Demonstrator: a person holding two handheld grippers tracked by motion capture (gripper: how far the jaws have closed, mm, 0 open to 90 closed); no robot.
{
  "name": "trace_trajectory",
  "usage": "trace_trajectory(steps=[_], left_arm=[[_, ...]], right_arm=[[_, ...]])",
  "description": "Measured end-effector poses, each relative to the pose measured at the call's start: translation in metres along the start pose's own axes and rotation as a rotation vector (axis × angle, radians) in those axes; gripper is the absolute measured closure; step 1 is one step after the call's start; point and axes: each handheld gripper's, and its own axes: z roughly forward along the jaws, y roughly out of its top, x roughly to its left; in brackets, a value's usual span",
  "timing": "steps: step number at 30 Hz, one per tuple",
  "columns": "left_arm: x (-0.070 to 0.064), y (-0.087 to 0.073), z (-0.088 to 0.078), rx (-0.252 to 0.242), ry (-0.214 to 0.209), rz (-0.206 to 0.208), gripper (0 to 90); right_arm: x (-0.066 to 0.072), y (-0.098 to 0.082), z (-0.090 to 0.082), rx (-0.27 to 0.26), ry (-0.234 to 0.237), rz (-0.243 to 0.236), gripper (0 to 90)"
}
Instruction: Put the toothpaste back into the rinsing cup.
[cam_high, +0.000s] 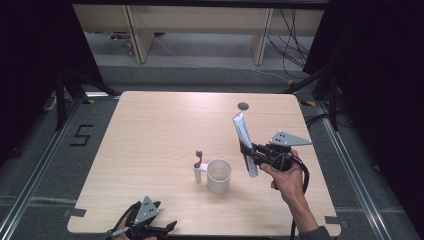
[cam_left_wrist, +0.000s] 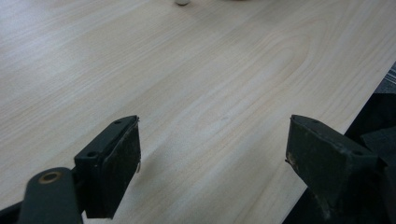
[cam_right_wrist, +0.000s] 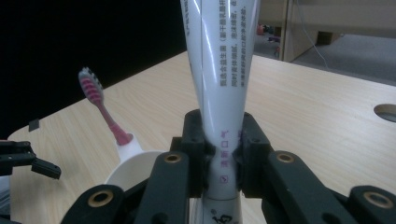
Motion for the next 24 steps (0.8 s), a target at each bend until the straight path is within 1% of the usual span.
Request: trace_trajectory(steps=[2, 3, 4, 5, 6, 7, 8, 9, 10, 11, 12, 14, 17, 18, 19, 21, 22, 24], left_arm=[[0.0, 0.0, 0.0, 0.0, 0.0, -0.002, 17.4], [0.0, 0.0, 0.0, -0.001, -0.001, -0.003, 17.4], [0.0, 0.0, 0.0, 0.0, -0.001, -0.002, 17.4], [0.0, 0.0, 0.0, 0.0, -0.002, -0.001, 17.4], [-0.001, 0.0, 0.0, -0.001, -0.001, -0.002, 17.4], [-0.001, 0.0, 0.0, -0.003, -0.001, -0.004, 17.4], [0.0, 0.0, 0.0, -0.003, -0.001, -0.005, 17.4], [0.0, 0.0, 0.0, -0.001, -0.001, -0.003, 17.5], [0.001, 0.0, 0.0, 0.009, 0.0, 0.007, 17.4], [0.0, 0.0, 0.0, -0.001, -0.001, -0.004, 17.4], [-0.001, 0.0, 0.0, -0.002, -0.002, -0.005, 17.4], [0.0, 0.0, 0.0, 0.007, -0.002, 0.006, 17.4], [0.0, 0.0, 0.0, -0.002, -0.002, -0.004, 17.4], [0.0, 0.0, 0.0, -0.002, -0.001, -0.003, 17.4], [0.0, 0.0, 0.0, 0.0, -0.003, -0.002, 17.5], [0.0, 0.0, 0.0, -0.005, -0.007, -0.003, 17.4], [0.0, 0.0, 0.0, -0.006, -0.007, -0.003, 17.4], [0.0, 0.0, 0.0, -0.005, -0.006, -0.001, 17.4]], right_arm=[[0.003, 0.003, 0.001, -0.011, -0.003, -0.004, 76.9], [0.003, 0.005, 0.001, -0.02, -0.003, -0.019, 76.9], [0.004, 0.006, 0.002, -0.032, -0.006, -0.015, 76.9], [0.006, 0.007, 0.002, -0.027, 0.006, 0.021, 76.9], [0.006, 0.009, 0.004, -0.034, 0.014, 0.008, 76.9], [0.006, 0.01, 0.006, -0.045, 0.005, -0.006, 76.9], [0.008, 0.011, 0.006, -0.036, 0.003, 0.001, 76.9], [0.009, 0.012, 0.008, -0.045, 0.014, -0.003, 76.9], [0.01, 0.013, 0.009, -0.051, 0.014, -0.004, 76.9], [0.012, 0.014, 0.01, -0.05, 0.02, 0.007, 76.9], [0.013, 0.015, 0.012, -0.061, 0.026, -0.001, 76.9], [0.015, 0.017, 0.015, -0.064, 0.024, 0.016, 76.9], [0.017, 0.019, 0.02, -0.067, 0.037, 0.003, 76.9], [0.018, 0.019, 0.021, -0.065, 0.039, 0.011, 76.9], [0.02, 0.02, 0.024, -0.075, 0.046, 0.014, 76.9], [0.023, 0.02, 0.026, -0.065, 0.052, 0.033, 76.9], [0.023, 0.021, 0.028, -0.08, 0.05, 0.016, 76.9], [0.025, 0.021, 0.031, -0.075, 0.067, 0.024, 76.9]])
